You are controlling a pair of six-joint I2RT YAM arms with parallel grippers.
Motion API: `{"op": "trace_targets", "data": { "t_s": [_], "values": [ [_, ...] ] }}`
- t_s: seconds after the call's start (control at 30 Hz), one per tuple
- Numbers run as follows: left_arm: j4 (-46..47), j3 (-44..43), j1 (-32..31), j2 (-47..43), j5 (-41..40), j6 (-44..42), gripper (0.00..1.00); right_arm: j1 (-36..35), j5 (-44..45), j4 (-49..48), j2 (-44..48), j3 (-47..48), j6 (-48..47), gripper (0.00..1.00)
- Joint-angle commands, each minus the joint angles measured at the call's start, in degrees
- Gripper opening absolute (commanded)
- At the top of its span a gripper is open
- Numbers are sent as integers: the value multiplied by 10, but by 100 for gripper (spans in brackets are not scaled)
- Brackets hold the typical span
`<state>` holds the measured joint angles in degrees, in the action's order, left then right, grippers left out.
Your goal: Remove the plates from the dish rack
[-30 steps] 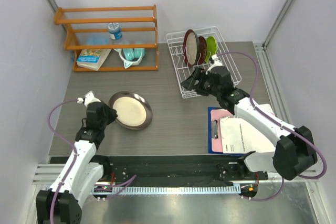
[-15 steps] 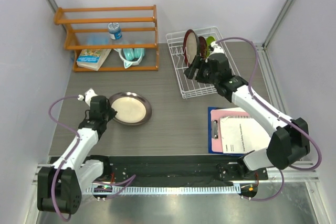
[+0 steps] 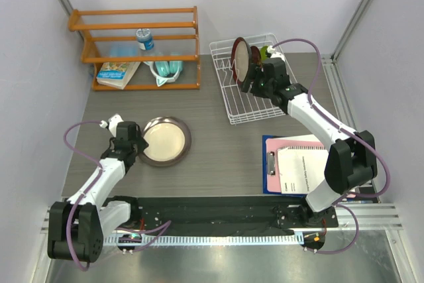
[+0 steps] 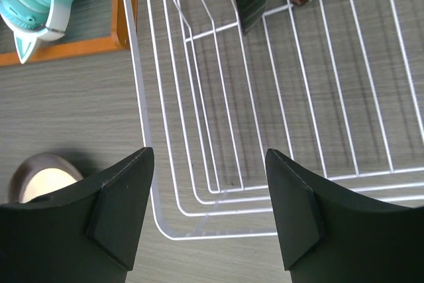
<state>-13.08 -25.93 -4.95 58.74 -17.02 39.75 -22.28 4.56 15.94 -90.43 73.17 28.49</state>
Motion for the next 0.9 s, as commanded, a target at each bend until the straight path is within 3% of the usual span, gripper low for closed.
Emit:
{"op": "trace_targets", "data": {
  "t_s": [0.0,0.2,0.3,0.37,0.43,0.63,0.77,0.87],
  "values": [
    [23,-23,0,13,-13,-9,49,1,33,4,-10,70,-42,74],
    [19,-38,1,21,2,-6,52,2,94,28,-81,166,-98,74],
    [22,-46,1,0,52,-10,56,1,137,45,-134,234,-121,74],
    [30,-49,1,-24,99,-9,62,1,163,51,-165,287,-142,74],
    [38,-48,1,-42,133,-8,75,1,178,59,-216,327,-161,74],
    [31,-60,1,-91,159,-10,80,1,226,81,-329,457,-209,72],
    [24,-66,0,-103,159,-14,81,0,258,88,-391,537,-244,64],
    [22,-69,1,-102,158,-13,81,0,274,90,-421,567,-264,51]
  ]
}}
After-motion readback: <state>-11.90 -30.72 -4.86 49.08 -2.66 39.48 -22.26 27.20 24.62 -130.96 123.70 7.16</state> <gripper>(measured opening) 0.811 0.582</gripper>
